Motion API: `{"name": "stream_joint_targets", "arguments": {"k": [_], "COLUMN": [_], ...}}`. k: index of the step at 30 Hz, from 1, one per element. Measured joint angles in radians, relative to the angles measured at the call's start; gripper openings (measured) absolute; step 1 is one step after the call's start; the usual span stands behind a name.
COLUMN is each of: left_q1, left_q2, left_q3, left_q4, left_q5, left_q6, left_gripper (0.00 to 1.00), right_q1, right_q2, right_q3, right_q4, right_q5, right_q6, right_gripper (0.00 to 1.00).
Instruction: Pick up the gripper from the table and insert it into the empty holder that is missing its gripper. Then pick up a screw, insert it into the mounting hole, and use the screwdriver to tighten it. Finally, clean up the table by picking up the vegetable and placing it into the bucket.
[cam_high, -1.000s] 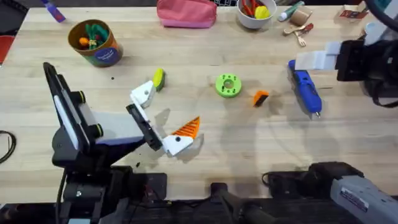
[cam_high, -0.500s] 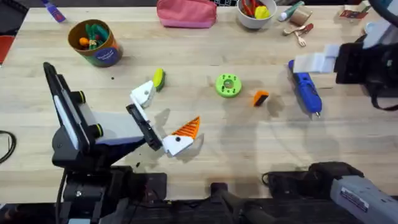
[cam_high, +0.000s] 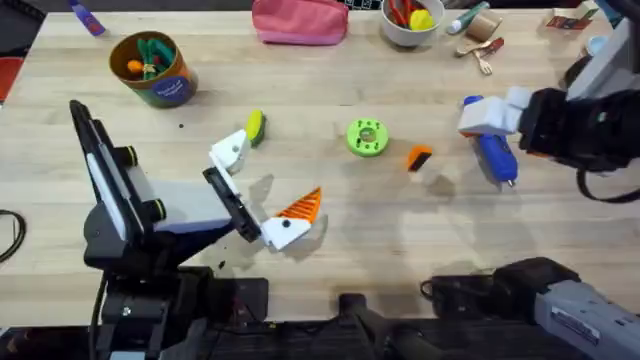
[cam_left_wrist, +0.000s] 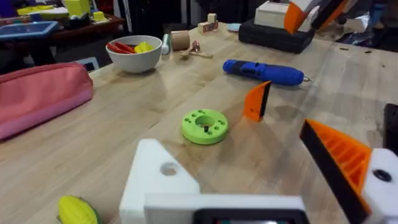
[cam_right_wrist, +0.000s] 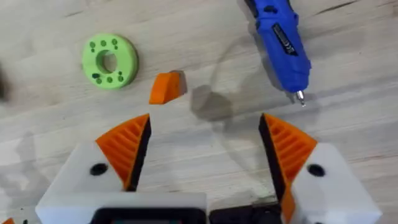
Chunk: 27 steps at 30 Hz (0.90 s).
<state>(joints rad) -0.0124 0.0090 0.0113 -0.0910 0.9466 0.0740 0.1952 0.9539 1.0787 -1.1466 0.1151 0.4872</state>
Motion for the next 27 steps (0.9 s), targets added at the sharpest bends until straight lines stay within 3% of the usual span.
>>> {"name": "stream_joint_targets", "arguments": {"k": [6, 12, 18, 27], "left_q1": [0.000, 0.000, 0.000, 0.000], "left_q2": [0.000, 0.000, 0.000, 0.000], "left_q3": [0.000, 0.000, 0.000, 0.000], "left_q4": [0.000, 0.000, 0.000, 0.000], "left_q5": [0.000, 0.000, 0.000, 0.000], "left_q6": [0.000, 0.000, 0.000, 0.000], "left_gripper": [0.985, 0.985, 0.985, 0.985], "right_q1": [0.163, 0.262, 0.280, 0.245], "right_q2": [0.039, 0.232, 0.375, 0.507], "right_q3": [0.050, 0.083, 0.085, 0.086], "right_q4": [-0.045, -0.080, -0.041, 0.039], "right_q5": [0.057, 0.077, 0.090, 0.048], "right_q6": [0.157, 0.259, 0.319, 0.275], "right_gripper": [0.994, 0.994, 0.994, 0.986]}}
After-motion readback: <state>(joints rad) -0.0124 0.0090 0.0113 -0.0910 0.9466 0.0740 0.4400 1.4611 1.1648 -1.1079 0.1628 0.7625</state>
